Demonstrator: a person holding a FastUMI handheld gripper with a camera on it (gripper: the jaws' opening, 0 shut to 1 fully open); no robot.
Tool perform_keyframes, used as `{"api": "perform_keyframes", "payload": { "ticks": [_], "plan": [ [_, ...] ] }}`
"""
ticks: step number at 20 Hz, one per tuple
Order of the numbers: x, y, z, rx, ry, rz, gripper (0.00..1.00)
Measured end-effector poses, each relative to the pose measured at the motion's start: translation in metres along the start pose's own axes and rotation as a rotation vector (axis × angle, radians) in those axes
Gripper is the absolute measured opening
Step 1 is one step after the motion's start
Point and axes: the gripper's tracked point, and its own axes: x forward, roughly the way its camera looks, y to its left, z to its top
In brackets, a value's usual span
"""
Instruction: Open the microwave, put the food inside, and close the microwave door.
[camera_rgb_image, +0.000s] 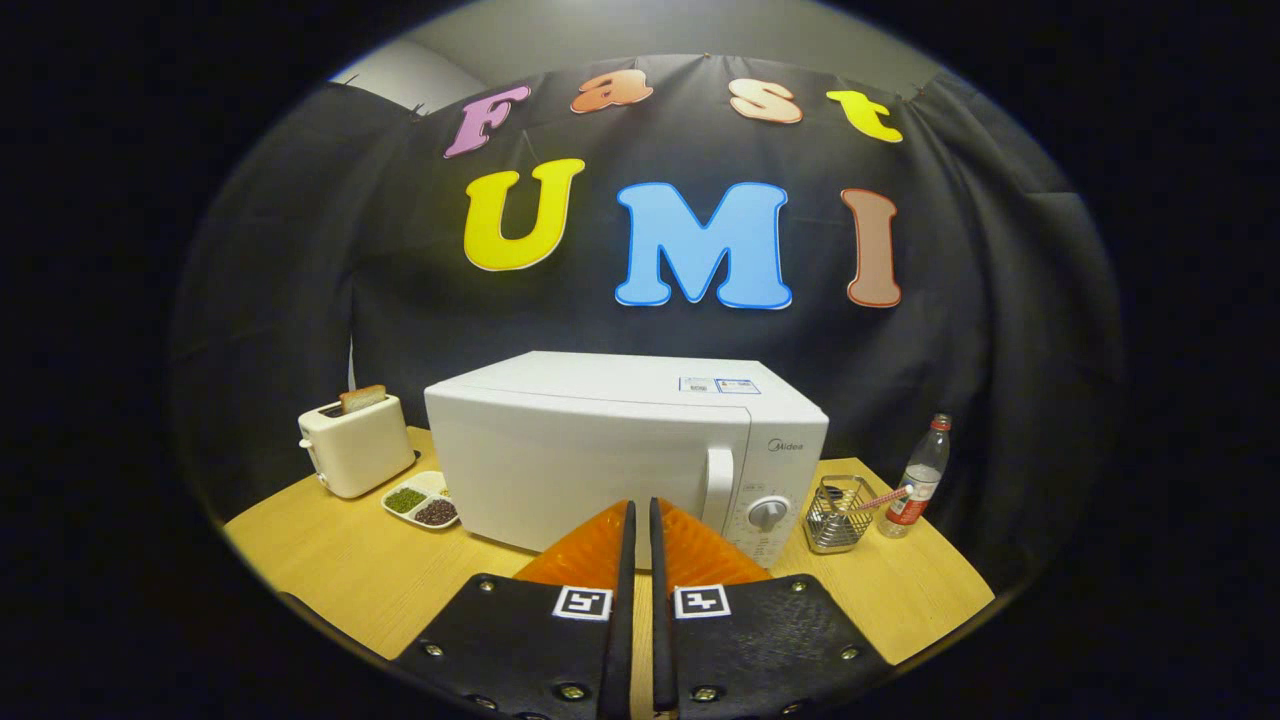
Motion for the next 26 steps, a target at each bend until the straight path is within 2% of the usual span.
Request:
{"api": "perform_keyframes", "payload": {
  "ticks": [9,10,11,12,13,16,17,18,20,26],
  "plan": [
    [-0.123,-0.007,0.057,0.046,-0.173,-0.055,0.09],
    [-0.134,-0.006,0.061,0.044,-0.189,-0.059,0.14],
    [-0.144,-0.005,0.065,0.044,-0.200,-0.055,0.14],
    [-0.153,-0.004,0.068,0.046,-0.211,-0.053,0.25],
    [-0.160,-0.003,0.071,0.046,-0.220,-0.052,0.29],
    [-0.178,-0.005,0.079,0.046,-0.249,-0.061,0.70],
    [-0.183,-0.003,0.081,0.049,-0.257,-0.062,0.73],
    [-0.186,0.000,0.080,0.051,-0.257,-0.061,0.83],
    [-0.192,0.004,0.079,0.044,-0.256,-0.064,0.90],
    [-0.193,0.013,0.085,0.034,-0.260,-0.063,0.90]
  ]
}}
